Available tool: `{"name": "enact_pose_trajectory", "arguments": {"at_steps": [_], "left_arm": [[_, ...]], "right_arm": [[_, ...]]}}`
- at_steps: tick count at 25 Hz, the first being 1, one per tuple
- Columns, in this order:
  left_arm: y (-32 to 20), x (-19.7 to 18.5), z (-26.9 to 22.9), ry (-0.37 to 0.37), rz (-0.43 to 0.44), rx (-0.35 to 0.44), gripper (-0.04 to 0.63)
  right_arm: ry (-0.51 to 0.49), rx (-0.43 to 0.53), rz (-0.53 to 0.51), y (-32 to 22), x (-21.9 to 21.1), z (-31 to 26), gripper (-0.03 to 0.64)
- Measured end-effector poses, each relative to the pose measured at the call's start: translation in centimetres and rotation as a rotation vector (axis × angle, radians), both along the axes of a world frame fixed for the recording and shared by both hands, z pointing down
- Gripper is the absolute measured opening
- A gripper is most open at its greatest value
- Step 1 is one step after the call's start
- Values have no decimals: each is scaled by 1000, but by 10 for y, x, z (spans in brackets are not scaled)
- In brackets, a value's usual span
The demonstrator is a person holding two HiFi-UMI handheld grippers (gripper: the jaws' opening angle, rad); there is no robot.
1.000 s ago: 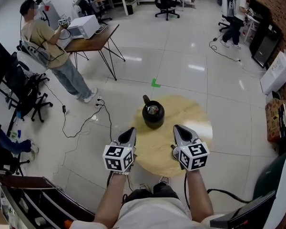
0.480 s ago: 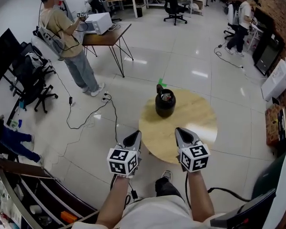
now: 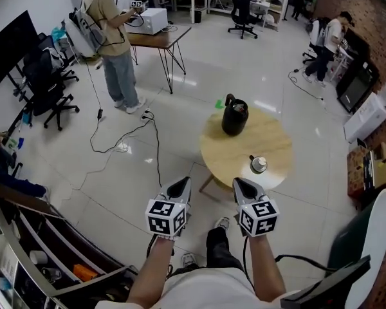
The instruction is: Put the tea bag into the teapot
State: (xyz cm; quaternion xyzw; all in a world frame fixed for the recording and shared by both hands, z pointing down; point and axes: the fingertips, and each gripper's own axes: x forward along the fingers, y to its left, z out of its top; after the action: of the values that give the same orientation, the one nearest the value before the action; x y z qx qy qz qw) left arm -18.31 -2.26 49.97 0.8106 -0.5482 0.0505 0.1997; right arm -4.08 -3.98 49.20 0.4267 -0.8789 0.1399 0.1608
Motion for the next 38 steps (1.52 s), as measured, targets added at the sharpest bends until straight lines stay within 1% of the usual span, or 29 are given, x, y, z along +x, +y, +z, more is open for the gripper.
{"name": "enact_pose_trajectory", "arguments": {"at_steps": [2, 7, 12, 16, 22, 30, 34, 38], "left_arm": [[14, 3, 0, 8, 18, 0, 12], [31, 29, -10, 2, 78, 13, 12], [34, 63, -21, -21, 122, 31, 12], [34, 88, -29, -49, 156, 46, 12], [37, 117, -37, -55, 178, 62, 12], [37, 114, -35, -52, 141, 55, 12], [35, 112, -35, -55, 135, 55, 12], [30, 117, -40, -56, 135, 59, 12]], "right_arm": [[11, 4, 21, 18, 5, -3, 2], [20, 30, 81, 42, 35, -19, 2], [9, 59, 121, 57, 74, -32, 0], [-7, 56, 156, 73, 101, -30, 0], [-25, 57, 179, 81, 126, -30, 0], [-30, 63, 153, 75, 124, -33, 0], [-36, 69, 151, 71, 123, -34, 0], [-38, 72, 149, 66, 128, -38, 0]]}}
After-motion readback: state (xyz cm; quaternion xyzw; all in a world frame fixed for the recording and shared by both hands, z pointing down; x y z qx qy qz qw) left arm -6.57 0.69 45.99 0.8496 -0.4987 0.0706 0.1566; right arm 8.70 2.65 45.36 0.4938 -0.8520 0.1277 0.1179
